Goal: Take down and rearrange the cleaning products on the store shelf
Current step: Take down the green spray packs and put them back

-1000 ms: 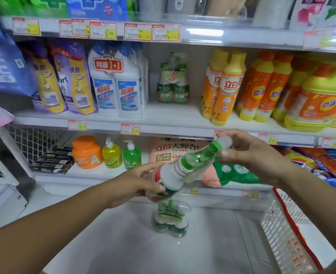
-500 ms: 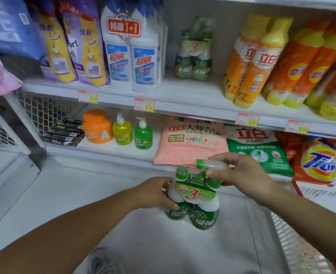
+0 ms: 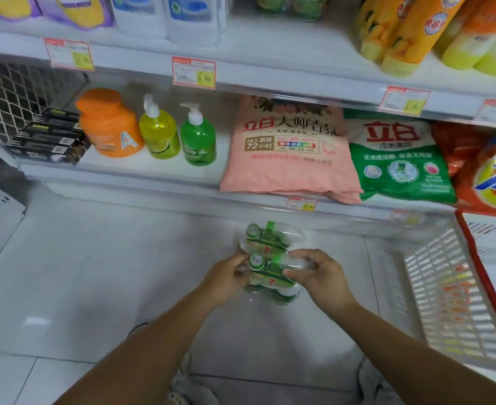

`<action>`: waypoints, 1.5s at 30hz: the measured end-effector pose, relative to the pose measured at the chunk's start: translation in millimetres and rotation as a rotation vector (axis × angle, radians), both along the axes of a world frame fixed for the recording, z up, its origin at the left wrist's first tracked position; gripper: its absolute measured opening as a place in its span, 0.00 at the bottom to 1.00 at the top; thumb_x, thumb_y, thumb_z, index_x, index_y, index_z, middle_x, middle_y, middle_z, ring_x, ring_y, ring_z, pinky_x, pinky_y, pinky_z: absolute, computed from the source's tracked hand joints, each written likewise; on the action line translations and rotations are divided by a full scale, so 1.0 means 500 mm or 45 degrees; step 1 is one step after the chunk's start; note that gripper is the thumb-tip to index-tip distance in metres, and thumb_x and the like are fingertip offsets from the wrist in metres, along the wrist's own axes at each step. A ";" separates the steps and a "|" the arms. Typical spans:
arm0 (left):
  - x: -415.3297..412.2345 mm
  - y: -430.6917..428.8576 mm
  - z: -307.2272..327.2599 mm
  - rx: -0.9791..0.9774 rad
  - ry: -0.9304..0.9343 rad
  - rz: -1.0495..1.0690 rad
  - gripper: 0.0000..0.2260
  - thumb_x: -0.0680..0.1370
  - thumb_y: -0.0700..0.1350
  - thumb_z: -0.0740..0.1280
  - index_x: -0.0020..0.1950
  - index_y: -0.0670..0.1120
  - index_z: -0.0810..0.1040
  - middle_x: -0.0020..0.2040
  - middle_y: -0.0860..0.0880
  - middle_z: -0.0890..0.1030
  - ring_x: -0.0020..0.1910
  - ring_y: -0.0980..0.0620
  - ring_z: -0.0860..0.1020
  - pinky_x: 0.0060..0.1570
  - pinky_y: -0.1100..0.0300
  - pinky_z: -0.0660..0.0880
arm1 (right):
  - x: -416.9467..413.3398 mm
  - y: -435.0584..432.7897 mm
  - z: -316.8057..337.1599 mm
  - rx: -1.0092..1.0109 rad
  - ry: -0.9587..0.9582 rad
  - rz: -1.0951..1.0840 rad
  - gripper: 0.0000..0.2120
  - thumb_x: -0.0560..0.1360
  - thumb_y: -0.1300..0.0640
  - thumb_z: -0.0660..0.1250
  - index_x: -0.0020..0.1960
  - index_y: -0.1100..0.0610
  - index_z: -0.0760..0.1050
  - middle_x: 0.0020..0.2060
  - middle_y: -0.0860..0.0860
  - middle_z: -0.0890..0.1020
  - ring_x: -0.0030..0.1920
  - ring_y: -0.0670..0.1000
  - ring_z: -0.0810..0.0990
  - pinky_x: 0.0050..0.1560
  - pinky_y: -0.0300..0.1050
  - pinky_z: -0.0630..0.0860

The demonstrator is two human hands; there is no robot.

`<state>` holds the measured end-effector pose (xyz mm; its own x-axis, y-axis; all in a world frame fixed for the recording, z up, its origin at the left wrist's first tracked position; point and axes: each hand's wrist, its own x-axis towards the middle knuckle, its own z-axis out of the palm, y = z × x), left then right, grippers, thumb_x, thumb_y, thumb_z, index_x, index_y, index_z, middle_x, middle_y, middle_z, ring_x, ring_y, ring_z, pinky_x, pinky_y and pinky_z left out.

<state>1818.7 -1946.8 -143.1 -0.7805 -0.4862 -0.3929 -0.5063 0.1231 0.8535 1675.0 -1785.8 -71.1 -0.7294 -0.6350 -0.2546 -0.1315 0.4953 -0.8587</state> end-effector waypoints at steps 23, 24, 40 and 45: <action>-0.205 -0.239 0.543 -1.396 0.391 -0.004 0.22 0.78 0.47 0.69 0.71 0.48 0.73 0.71 0.49 0.73 0.72 0.48 0.66 0.70 0.60 0.57 | -0.185 -0.176 0.409 -0.432 0.502 0.081 0.12 0.78 0.60 0.68 0.59 0.48 0.77 0.49 0.42 0.82 0.50 0.37 0.79 0.46 0.29 0.75; -0.225 -0.255 0.548 -1.475 0.366 -0.021 0.24 0.79 0.50 0.68 0.74 0.50 0.70 0.74 0.50 0.69 0.75 0.50 0.63 0.72 0.60 0.54 | -0.202 -0.202 0.433 -0.479 0.552 0.071 0.13 0.79 0.60 0.67 0.61 0.48 0.76 0.51 0.42 0.81 0.52 0.37 0.79 0.45 0.29 0.75; -0.334 -0.357 0.414 -1.895 0.570 0.106 0.21 0.78 0.61 0.61 0.67 0.53 0.73 0.63 0.52 0.77 0.66 0.49 0.72 0.71 0.47 0.60 | -0.513 -0.606 0.503 -0.387 0.454 -0.170 0.52 0.72 0.48 0.76 0.81 0.48 0.41 0.79 0.50 0.58 0.76 0.55 0.62 0.67 0.41 0.63; -0.334 -0.359 0.409 -1.918 0.599 0.128 0.21 0.78 0.61 0.62 0.66 0.52 0.74 0.63 0.52 0.78 0.66 0.50 0.73 0.71 0.47 0.61 | -0.529 -0.638 0.485 -0.464 0.409 -0.158 0.46 0.71 0.50 0.77 0.80 0.49 0.51 0.73 0.52 0.70 0.71 0.56 0.70 0.69 0.49 0.69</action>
<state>1651.5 -2126.1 61.3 -0.6303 -0.2465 0.7362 -0.3005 0.9518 0.0614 1410.6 -2104.9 171.2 -0.8101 -0.5444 0.2175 -0.3768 0.1993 -0.9046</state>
